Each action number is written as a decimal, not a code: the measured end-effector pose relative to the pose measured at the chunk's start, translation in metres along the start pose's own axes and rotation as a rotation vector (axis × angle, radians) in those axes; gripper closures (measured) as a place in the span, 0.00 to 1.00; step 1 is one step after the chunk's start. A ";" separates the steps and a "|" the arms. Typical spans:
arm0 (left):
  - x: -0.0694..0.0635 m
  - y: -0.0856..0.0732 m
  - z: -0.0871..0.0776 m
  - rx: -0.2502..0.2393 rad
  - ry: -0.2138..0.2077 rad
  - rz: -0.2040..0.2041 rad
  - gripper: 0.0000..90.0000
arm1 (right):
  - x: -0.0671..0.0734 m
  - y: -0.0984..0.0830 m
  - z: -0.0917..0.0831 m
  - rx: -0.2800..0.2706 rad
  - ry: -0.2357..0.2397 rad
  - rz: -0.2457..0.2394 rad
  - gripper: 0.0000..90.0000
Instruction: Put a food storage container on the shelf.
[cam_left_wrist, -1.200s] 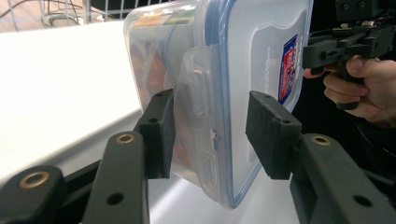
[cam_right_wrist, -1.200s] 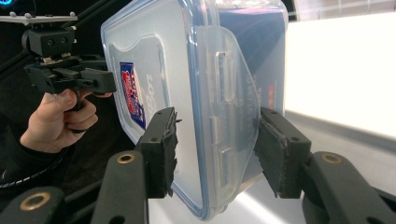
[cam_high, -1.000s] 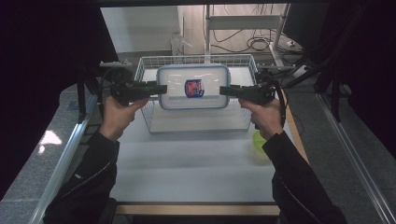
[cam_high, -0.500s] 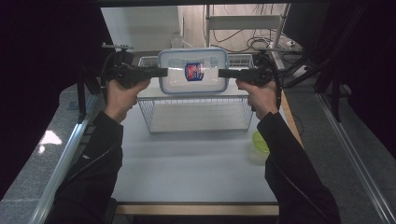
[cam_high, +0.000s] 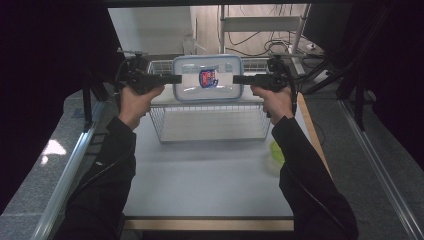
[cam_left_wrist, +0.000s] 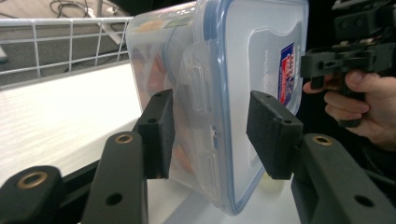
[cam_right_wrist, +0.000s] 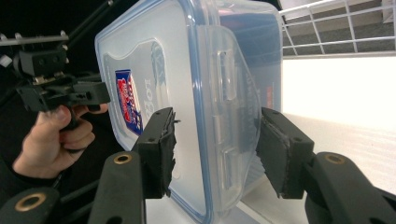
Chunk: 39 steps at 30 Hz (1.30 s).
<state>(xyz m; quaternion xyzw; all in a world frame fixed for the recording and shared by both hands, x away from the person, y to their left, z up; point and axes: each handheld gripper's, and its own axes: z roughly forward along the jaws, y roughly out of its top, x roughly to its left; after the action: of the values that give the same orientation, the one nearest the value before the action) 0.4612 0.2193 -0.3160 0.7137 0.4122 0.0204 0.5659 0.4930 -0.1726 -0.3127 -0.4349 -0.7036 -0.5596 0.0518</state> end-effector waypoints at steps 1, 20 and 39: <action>0.000 0.000 0.000 0.001 -0.002 0.000 0.59 | -0.001 0.000 0.000 -0.003 0.001 0.004 0.54; -0.001 0.005 0.009 0.064 0.106 0.097 0.51 | -0.001 0.001 0.007 -0.028 -0.060 -0.028 0.46; -0.007 -0.015 -0.003 -0.031 0.149 0.191 0.39 | 0.018 -0.006 -0.019 -0.084 -0.208 -0.324 0.68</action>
<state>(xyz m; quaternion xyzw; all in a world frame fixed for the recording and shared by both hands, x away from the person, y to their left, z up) 0.4464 0.2173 -0.3240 0.7374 0.3828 0.1335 0.5403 0.4699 -0.1782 -0.3002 -0.3733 -0.7418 -0.5417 -0.1301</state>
